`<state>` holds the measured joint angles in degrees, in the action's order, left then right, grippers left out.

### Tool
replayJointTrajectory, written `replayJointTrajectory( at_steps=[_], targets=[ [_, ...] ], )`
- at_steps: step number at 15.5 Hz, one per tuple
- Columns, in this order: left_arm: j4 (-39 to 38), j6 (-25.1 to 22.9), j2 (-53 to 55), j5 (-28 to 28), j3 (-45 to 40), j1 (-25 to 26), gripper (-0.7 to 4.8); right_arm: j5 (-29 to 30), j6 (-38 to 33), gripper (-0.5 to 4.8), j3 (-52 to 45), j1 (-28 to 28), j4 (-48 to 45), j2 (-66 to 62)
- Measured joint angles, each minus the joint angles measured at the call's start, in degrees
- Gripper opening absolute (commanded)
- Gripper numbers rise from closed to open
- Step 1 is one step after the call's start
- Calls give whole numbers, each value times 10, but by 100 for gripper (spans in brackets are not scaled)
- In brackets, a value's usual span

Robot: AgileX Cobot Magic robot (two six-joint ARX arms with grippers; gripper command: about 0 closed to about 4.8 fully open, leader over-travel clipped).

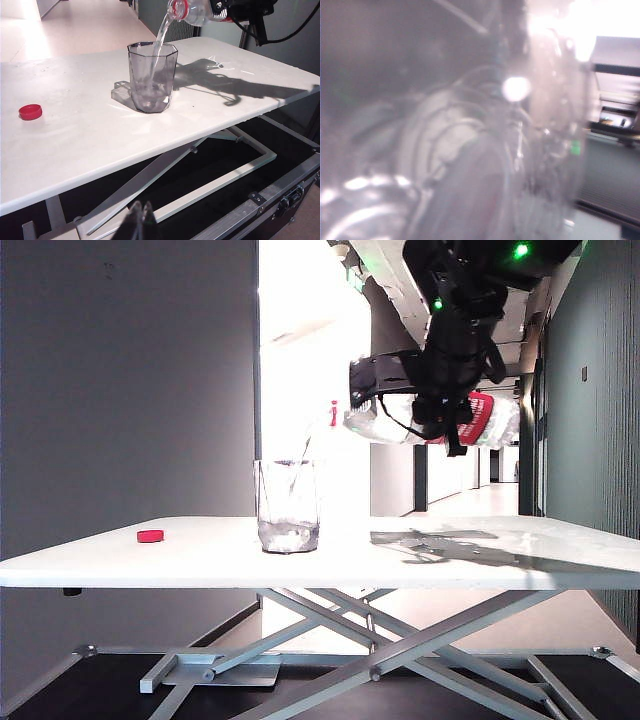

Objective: Pick up the mineral water bottle on the table and pour water into the mug until it's half full.

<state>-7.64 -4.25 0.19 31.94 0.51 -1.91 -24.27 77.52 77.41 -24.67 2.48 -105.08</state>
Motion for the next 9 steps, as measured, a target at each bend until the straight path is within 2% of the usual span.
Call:
replayJointTrajectory(
  at_steps=[3, 9],
  targets=[
    [0, 0, 0, 0, 0, 0, -5, -9, 46, -6, 0, -8, -1, 0],
    [0, 0, 0, 0, 0, 0, -5, -13, 55, -6, 0, -14, -12, 0]
  ],
)
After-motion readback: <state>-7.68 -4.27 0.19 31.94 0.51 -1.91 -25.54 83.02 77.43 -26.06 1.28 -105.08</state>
